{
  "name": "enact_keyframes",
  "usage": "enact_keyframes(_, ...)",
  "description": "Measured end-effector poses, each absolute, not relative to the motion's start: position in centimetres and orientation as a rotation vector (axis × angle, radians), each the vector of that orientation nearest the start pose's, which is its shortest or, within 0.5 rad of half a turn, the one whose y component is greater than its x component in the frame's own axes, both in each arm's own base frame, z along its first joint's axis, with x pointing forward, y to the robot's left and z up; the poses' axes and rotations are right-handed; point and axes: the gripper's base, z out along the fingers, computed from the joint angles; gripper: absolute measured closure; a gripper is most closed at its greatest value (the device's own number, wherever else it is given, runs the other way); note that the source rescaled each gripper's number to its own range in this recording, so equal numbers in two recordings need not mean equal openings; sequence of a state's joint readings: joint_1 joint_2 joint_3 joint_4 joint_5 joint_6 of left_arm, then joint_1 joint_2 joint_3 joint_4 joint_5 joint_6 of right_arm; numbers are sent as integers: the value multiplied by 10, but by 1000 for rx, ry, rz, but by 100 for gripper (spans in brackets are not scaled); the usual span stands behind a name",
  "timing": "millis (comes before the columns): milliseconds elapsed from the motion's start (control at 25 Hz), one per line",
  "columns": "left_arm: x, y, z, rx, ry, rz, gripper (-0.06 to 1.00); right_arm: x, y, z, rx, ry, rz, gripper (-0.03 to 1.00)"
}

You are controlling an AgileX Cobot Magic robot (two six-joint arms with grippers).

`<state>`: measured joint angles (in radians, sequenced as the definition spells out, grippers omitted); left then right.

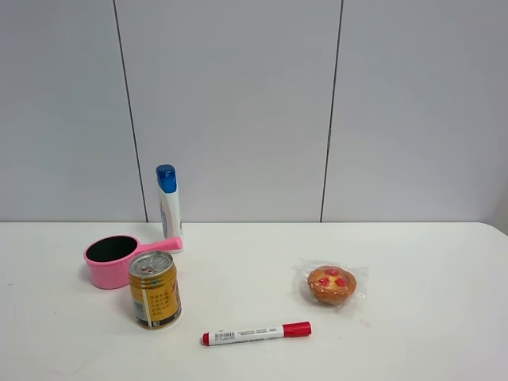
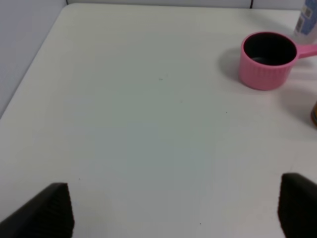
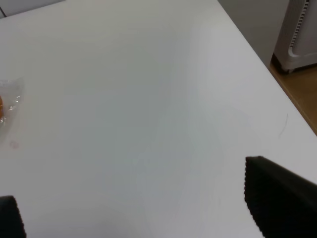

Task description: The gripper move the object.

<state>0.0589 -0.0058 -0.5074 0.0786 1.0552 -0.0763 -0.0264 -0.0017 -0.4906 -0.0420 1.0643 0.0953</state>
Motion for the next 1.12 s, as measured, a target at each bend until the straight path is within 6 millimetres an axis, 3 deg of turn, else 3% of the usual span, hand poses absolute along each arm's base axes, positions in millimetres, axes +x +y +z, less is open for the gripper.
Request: enact_keyframes(1120,-7,6,280,-141,2019,83,-6,-4,-3,274,127,2051,-8,2)
